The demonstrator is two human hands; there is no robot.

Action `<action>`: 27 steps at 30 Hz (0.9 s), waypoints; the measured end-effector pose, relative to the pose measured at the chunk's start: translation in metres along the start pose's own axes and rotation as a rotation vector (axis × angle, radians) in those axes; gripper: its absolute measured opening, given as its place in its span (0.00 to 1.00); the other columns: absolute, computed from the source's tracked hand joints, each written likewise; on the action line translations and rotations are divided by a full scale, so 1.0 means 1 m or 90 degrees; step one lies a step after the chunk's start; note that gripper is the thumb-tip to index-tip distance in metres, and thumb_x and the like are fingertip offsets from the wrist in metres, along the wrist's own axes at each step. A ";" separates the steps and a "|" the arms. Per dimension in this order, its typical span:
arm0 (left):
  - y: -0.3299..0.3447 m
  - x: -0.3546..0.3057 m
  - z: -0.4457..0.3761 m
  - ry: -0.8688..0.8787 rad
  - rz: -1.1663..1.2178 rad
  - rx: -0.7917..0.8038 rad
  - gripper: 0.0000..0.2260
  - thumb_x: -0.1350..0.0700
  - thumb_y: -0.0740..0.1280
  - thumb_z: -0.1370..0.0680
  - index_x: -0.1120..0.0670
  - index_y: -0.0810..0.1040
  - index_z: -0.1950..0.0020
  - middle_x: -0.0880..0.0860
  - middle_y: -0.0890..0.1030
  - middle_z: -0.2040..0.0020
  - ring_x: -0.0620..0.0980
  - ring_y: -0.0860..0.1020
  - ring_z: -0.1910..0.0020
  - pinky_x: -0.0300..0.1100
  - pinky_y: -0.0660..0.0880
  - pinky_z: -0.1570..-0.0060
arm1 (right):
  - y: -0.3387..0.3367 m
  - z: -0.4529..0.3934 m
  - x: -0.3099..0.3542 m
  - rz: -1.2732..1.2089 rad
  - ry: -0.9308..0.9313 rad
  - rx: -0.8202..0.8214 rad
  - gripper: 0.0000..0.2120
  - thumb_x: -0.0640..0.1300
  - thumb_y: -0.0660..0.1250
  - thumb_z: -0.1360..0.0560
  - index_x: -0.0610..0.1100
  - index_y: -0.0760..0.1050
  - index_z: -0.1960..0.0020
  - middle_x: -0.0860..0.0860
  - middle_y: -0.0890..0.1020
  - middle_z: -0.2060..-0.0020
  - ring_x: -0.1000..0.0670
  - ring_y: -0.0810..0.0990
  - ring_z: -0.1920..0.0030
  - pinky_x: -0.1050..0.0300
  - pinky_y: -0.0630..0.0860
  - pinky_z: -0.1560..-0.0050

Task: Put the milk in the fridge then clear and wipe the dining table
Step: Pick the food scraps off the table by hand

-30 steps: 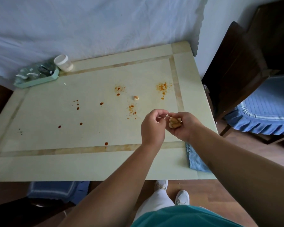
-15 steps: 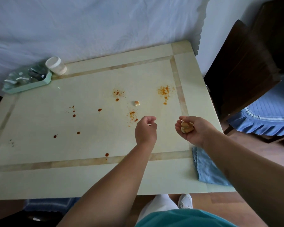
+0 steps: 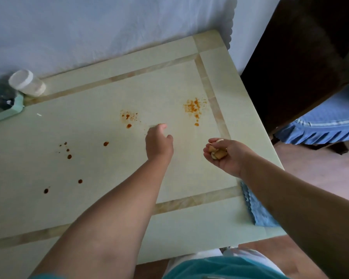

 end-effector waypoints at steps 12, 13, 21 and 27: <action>0.015 0.017 -0.047 0.085 -0.149 0.075 0.22 0.63 0.64 0.25 0.54 0.73 0.30 0.56 0.72 0.31 0.57 0.71 0.33 0.49 0.70 0.34 | 0.029 -0.032 -0.017 0.014 0.007 -0.013 0.09 0.28 0.60 0.25 0.36 0.75 0.49 0.40 0.77 0.56 0.42 0.80 0.56 0.47 0.80 0.51; 0.016 0.020 -0.051 0.088 -0.163 0.081 0.22 0.63 0.64 0.24 0.54 0.73 0.30 0.57 0.72 0.31 0.57 0.70 0.33 0.49 0.70 0.34 | 0.029 -0.033 -0.018 0.014 0.008 -0.013 0.09 0.28 0.61 0.25 0.37 0.75 0.49 0.40 0.77 0.56 0.42 0.80 0.56 0.47 0.80 0.51; 0.021 0.026 -0.062 0.119 -0.227 0.031 0.17 0.67 0.61 0.24 0.54 0.79 0.39 0.59 0.76 0.42 0.60 0.72 0.42 0.48 0.72 0.46 | 0.015 -0.035 -0.013 0.010 0.007 -0.054 0.09 0.28 0.60 0.25 0.37 0.75 0.49 0.40 0.78 0.55 0.42 0.80 0.55 0.47 0.80 0.49; 0.025 0.021 -0.059 0.060 -0.194 0.030 0.12 0.64 0.63 0.24 0.55 0.79 0.44 0.59 0.78 0.45 0.60 0.75 0.43 0.50 0.74 0.45 | 0.004 -0.031 -0.009 0.017 0.002 -0.081 0.07 0.29 0.60 0.23 0.36 0.75 0.49 0.41 0.78 0.58 0.43 0.80 0.57 0.47 0.80 0.49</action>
Point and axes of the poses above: each hand's wrist, its own z-axis away from the middle knuckle, its own y-axis out of the palm, x = y × z, the point moved 1 cm from there along -z, towards the middle knuckle
